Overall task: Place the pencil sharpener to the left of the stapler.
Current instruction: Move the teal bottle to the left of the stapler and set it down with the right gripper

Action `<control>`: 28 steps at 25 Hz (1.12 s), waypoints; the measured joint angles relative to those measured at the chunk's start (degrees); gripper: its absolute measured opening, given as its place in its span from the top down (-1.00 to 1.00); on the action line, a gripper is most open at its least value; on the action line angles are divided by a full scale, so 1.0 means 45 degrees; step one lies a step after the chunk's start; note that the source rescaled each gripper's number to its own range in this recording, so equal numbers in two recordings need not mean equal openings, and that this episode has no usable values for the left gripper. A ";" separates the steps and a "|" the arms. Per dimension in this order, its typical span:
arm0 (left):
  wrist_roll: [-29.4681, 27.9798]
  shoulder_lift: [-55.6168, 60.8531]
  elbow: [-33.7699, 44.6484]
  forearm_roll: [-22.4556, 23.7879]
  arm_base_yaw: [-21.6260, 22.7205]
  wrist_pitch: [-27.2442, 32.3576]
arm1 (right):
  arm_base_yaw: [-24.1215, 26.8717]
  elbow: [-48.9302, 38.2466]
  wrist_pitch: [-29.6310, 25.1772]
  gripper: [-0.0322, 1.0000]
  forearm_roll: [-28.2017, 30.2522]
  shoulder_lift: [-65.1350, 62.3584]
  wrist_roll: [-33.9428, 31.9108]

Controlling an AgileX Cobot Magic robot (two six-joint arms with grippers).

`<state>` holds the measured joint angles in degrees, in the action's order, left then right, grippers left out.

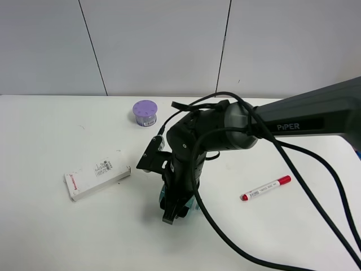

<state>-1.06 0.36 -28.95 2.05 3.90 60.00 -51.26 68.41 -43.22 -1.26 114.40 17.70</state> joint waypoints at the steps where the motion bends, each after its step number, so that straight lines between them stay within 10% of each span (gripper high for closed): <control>1: 0.0000 0.0000 0.0000 0.0000 0.0000 0.0000 | -0.0010 0.0145 -0.0354 0.93 0.0109 0.0000 0.0000; 15: 0.0000 0.0000 0.0000 0.0000 0.0000 0.0000 | 0.1519 0.5315 -0.4619 0.93 0.0921 -0.0496 0.0434; 28: 0.0000 0.0000 0.0000 0.0000 0.0000 0.0000 | 0.4175 0.5620 -0.2675 0.93 0.1179 0.0382 -0.5614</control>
<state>-1.06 0.36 -28.95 2.05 3.90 60.00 -32.47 93.70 -55.26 4.04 116.12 -7.56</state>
